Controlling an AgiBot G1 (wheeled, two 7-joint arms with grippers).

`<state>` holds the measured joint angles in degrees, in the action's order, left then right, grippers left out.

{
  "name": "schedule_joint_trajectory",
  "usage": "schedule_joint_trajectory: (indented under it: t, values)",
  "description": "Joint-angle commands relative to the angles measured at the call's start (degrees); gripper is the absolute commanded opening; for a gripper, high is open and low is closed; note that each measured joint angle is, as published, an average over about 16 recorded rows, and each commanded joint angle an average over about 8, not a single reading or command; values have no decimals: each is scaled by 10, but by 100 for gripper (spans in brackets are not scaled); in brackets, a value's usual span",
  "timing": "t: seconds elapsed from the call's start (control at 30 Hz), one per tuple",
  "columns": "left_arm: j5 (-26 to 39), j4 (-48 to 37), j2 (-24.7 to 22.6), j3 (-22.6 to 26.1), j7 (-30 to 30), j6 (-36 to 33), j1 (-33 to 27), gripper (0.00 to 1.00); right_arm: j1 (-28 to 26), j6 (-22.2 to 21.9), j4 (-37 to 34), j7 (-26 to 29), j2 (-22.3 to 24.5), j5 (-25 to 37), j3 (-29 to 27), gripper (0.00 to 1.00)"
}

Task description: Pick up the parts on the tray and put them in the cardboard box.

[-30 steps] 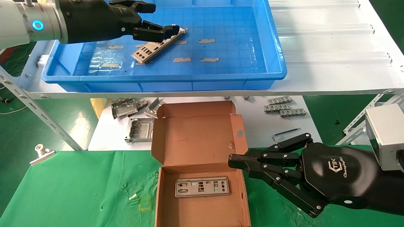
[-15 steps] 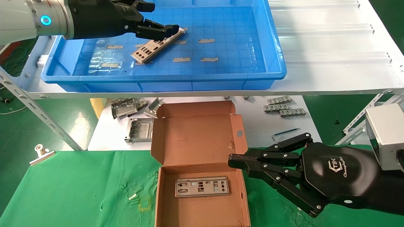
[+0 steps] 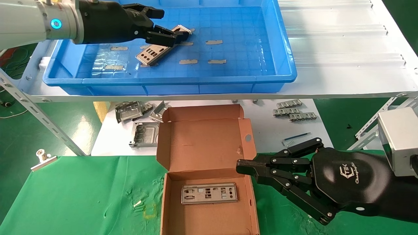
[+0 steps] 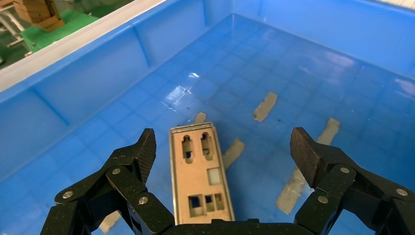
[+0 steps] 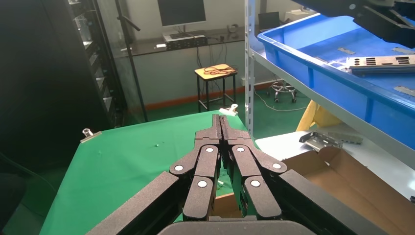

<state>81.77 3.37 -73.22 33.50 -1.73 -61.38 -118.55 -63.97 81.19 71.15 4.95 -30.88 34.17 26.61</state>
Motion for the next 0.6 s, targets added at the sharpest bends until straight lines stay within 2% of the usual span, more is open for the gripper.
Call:
schedule_joint_trajectory:
  t: [0.03,0.27,0.53,0.57,0.6]
  values:
    - [9,-4,-6,6,-6,5,-5,100,0,0,0,0,0,0,0,0]
    - [31,-25,-22,21,-37,27,-17,100,0,0,0,0,0,0,0,0]
    - [28,-25,-22,19,-41,30,-17,100,0,0,0,0,0,0,0,0]
    - [28,-26,-22,19,-42,30,-17,99,0,0,0,0,0,0,0,0]
    - [28,-26,-23,20,-43,31,-17,92,0,0,0,0,0,0,0,0]
